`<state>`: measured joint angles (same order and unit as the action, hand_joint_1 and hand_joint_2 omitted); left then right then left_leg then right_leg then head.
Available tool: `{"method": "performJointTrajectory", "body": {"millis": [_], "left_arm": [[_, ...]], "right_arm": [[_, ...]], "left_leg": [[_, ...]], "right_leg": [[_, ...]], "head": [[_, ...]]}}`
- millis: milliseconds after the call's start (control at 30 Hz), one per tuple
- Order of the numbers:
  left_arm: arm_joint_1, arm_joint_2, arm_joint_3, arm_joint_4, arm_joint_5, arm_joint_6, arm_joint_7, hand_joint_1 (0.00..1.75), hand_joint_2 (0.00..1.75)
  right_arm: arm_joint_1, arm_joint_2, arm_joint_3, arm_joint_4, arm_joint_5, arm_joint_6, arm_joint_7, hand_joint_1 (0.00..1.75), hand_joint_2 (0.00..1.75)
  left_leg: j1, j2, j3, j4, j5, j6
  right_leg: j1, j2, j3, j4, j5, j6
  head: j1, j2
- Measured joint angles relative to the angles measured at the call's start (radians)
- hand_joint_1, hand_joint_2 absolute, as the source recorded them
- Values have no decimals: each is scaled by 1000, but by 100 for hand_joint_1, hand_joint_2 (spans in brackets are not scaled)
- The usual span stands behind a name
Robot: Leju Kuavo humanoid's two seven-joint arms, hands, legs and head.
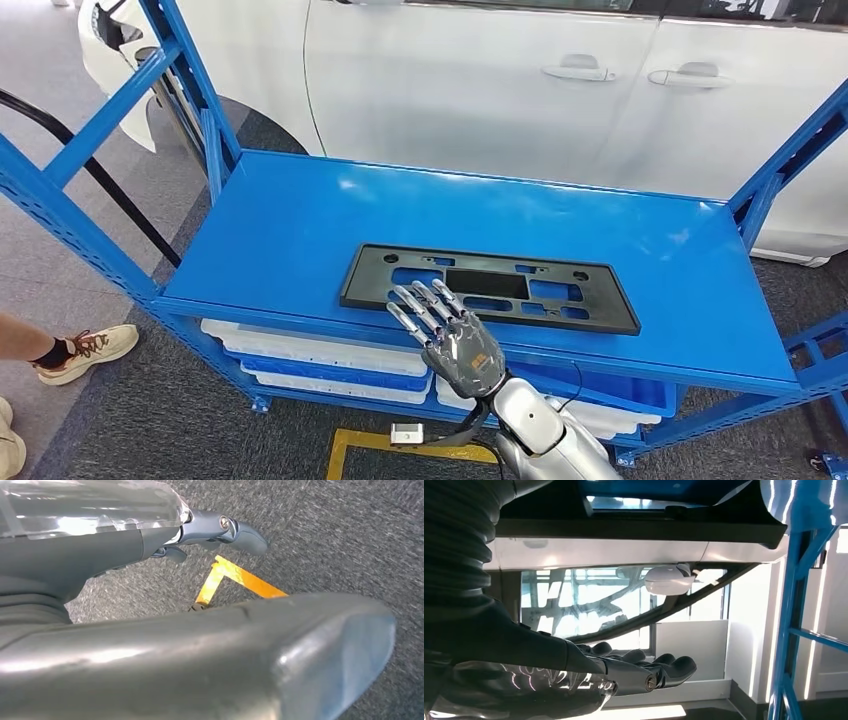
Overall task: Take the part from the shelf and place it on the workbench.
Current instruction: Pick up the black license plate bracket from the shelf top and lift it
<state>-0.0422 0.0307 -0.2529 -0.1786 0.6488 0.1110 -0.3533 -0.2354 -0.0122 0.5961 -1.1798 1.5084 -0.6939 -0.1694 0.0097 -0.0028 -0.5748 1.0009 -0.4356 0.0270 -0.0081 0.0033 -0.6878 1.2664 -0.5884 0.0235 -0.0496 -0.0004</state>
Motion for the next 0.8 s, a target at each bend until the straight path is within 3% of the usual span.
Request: {"method": "performJointTrajectory", "body": {"millis": [33, 67, 133, 200, 300, 367, 400, 467, 533, 567, 600, 633, 700, 800], "left_arm": [[0, 0, 0, 0, 0, 0, -1, 0, 0], [1, 0, 0, 0, 0, 0, -2, 0, 0], [0, 0, -2, 0, 0, -1, -3, 0, 0], [-2, 0, -5, 0, 0, -2, -4, 0, 0], [-3, 0, -10, 0, 0, -4, -5, 0, 0], [-3, 0, -12, 0, 0, -4, -5, 0, 0], [-3, 0, -13, 0, 0, -4, -6, 0, 0], [-3, 1, -14, 0, 0, -4, -6, 0, 0], [0, 1, -15, 0, 0, -5, -5, 0, 0], [1, 1, -16, 0, 0, -5, -4, 0, 0], [1, 1, -16, 0, 0, -5, -4, 0, 0], [0, 2, -16, 0, 0, -5, -4, 0, 0], [-1, 3, -16, 0, 0, -6, -3, 0, 0], [-3, 4, -18, 0, 0, -9, -3, 0, 0]], "right_arm": [[-10, 9, 2, 16, -3, 0, 5, 0, 175], [-24, 20, 3, 35, -4, 0, 12, 0, 175], [-61, 42, 4, 72, -6, 0, 26, 0, 175], [-99, 64, 4, 105, -5, 0, 37, 0, 175], [-145, 94, 3, 159, 6, 0, 54, 0, 175], [-166, 110, 3, 184, 11, -1, 60, 0, 175], [-174, 117, 3, 193, 13, -1, 62, 0, 175], [-184, 128, 3, 212, 18, -1, 67, 0, 175], [-190, 133, 3, 234, 30, -1, 80, 0, 175], [-193, 136, 3, 245, 38, -1, 89, 0, 175], [-198, 139, 3, 256, 46, -1, 98, 0, 175], [-204, 142, 3, 264, 52, -1, 103, 0, 175], [-215, 148, 4, 278, 57, -1, 109, 0, 175], [-228, 151, 8, 298, 59, -1, 139, 0, 175]], "left_leg": [[0, 0, 0, 1, 0, 0], [0, 0, -1, 3, -1, -1], [0, 0, 0, 7, -3, -4], [-3, -1, -3, 14, -6, -13], [-4, -1, -5, 13, -4, -32], [0, -1, -13, 33, -20, -43], [1, -1, -29, 69, -42, -48], [3, -1, -85, 192, -106, -55], [4, -1, -130, 290, -136, -59], [4, -1, -130, 287, -122, -59], [4, -1, -109, 243, -92, -58], [4, 0, -75, 172, -55, -56], [1, -1, -17, 50, -12, -46], [-3, -3, -5, 14, -8, -29]], "right_leg": [[-1, 0, -14, 26, 1, 1], [-3, 0, -9, 12, 21, 2], [-5, -1, 47, -109, 91, -3], [-2, -1, 97, -218, 129, -11], [2, 1, 104, -243, 132, -27], [0, 0, 107, -252, 138, -39], [-2, -1, 108, -255, 140, -45], [-1, -3, 108, -257, 141, -51], [0, -3, 108, -256, 140, -52], [1, -3, 108, -255, 140, -52], [1, -3, 109, -254, 139, -51], [1, -2, 110, -252, 138, -49], [4, 0, 108, -248, 135, -41], [6, 0, 105, -249, 137, -26]], "head": [[0, 0], [0, 0], [0, 0], [0, 0], [0, 0], [0, 0], [0, 0], [0, 0], [0, 0], [0, 0], [0, 0], [0, 0], [0, 0], [0, 0]]}}
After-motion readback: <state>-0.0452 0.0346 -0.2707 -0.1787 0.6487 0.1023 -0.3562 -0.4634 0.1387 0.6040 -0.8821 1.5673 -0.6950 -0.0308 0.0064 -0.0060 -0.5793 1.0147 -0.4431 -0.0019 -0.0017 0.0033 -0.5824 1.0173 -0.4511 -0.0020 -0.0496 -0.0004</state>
